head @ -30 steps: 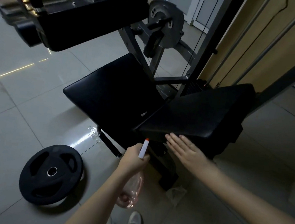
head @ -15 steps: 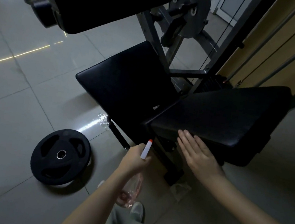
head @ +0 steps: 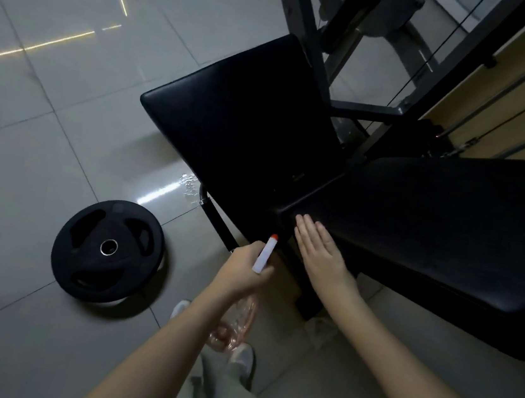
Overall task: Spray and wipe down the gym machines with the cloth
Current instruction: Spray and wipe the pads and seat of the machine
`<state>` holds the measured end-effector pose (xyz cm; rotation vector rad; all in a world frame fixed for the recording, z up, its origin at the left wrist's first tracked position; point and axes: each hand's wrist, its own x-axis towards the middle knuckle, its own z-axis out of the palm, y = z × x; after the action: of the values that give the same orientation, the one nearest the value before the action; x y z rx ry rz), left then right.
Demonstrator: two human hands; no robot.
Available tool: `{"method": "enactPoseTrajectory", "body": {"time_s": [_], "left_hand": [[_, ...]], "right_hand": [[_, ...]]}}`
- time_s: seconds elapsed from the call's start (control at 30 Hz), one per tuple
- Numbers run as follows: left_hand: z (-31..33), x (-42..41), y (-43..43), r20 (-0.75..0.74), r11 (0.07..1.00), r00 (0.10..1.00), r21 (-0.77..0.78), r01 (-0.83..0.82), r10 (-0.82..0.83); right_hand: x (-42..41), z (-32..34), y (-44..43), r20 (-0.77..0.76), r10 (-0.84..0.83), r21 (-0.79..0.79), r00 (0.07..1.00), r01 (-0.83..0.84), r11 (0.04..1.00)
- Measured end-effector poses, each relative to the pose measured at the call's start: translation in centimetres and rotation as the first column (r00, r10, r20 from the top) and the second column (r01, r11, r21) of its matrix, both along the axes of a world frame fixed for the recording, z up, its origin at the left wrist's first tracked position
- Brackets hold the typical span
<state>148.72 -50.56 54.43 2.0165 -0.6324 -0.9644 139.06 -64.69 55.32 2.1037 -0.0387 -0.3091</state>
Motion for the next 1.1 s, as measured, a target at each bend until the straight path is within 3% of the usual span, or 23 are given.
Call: {"method": "enactPoseTrajectory", "body": {"time_s": [0.27,0.57,0.73,1.1], "left_hand": [[-5.1,2.3,-0.1,-0.056,1.0,0.998,0.001,-0.001,0.001],[-10.3,3.8,-2.3,-0.253,0.995,0.962,0.001,-0.103,0.1],[-11.5,4.0,-2.5,-0.256,0.989,0.957,-0.014,-0.146,0.138],[-14.3,5.2,-0.8,-0.271,0.979,0.946,-0.048,-0.199,0.179]], "right_hand": [[2.8,-3.9,0.2,0.084,-0.053,0.024,0.995,0.051,0.998],[3.1,-8.2,-0.6,0.194,0.027,0.013,0.981,-0.03,0.999],[3.4,-8.7,-0.6,0.286,0.005,0.124,0.958,-0.042,0.991],[6.3,-11.1,-1.3,0.328,0.045,0.315,0.944,-0.154,0.936]]}}
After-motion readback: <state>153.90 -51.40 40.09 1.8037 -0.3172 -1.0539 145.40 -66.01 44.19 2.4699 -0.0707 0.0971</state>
